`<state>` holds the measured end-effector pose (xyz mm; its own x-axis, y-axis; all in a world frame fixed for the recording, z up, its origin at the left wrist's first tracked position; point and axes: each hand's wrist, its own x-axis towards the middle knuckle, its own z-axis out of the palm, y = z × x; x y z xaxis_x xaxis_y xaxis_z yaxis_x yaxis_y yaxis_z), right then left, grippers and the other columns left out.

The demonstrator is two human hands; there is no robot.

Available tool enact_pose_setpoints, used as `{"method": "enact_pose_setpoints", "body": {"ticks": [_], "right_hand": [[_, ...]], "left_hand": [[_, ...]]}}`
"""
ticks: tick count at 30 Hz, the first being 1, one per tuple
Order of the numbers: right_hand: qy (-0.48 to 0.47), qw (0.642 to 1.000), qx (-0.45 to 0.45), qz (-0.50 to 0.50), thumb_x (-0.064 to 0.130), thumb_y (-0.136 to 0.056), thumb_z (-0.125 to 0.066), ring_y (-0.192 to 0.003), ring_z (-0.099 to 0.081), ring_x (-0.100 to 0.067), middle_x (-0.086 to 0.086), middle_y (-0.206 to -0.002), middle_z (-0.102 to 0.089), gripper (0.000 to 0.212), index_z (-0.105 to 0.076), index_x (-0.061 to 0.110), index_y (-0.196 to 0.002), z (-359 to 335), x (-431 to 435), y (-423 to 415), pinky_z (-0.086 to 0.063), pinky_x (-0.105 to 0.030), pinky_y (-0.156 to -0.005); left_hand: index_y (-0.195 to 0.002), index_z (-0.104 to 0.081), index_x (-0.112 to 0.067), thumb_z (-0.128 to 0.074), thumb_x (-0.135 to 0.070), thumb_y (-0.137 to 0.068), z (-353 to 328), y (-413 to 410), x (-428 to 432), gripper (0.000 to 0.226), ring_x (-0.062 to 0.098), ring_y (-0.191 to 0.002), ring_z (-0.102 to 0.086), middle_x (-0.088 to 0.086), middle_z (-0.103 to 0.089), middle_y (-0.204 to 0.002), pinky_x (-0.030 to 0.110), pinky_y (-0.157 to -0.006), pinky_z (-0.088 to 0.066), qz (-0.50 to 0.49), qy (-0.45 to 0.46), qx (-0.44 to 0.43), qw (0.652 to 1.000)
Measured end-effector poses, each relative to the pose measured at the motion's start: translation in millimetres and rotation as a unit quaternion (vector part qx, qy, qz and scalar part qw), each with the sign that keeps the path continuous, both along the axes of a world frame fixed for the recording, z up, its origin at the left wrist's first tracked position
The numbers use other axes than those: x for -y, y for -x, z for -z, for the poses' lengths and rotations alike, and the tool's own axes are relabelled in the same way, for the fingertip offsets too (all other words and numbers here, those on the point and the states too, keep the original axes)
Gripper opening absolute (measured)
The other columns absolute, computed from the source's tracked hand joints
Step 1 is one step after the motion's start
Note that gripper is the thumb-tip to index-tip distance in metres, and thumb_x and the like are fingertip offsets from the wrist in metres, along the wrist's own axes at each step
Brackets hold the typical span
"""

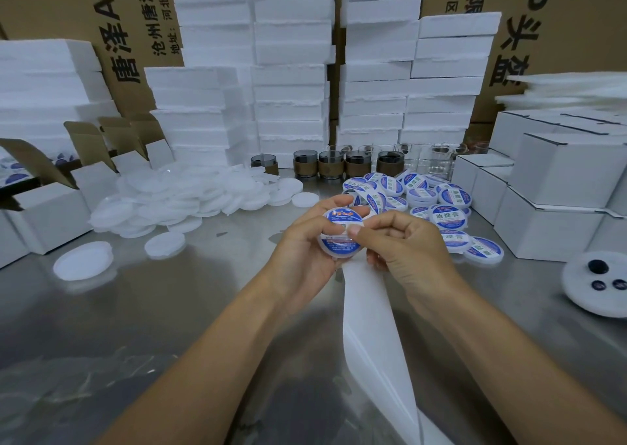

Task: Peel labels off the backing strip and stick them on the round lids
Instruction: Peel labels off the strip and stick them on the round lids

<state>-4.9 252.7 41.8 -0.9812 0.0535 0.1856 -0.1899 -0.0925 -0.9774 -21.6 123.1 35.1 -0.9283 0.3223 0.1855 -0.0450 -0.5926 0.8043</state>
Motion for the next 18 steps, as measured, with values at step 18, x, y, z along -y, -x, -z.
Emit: {"method": "enact_pose_setpoints", "body": {"ticks": [18], "right_hand": [[0.002,1.000,0.000,0.016,0.006,-0.072,-0.075,-0.039,-0.051,-0.006,0.002,-0.047,-0.060,0.017,-0.061,0.011,-0.066,2.0,-0.3,2.5,-0.042,-0.014,-0.043]], "left_hand": [[-0.098,-0.059,-0.007,-0.025,0.018,-0.078,-2.6,-2.6,-3.8,0.047,0.023,-0.083,-0.070,0.011,-0.073,-0.089,0.031,-0.070,-0.058,-0.015,0.018,0.010,1.000]]}}
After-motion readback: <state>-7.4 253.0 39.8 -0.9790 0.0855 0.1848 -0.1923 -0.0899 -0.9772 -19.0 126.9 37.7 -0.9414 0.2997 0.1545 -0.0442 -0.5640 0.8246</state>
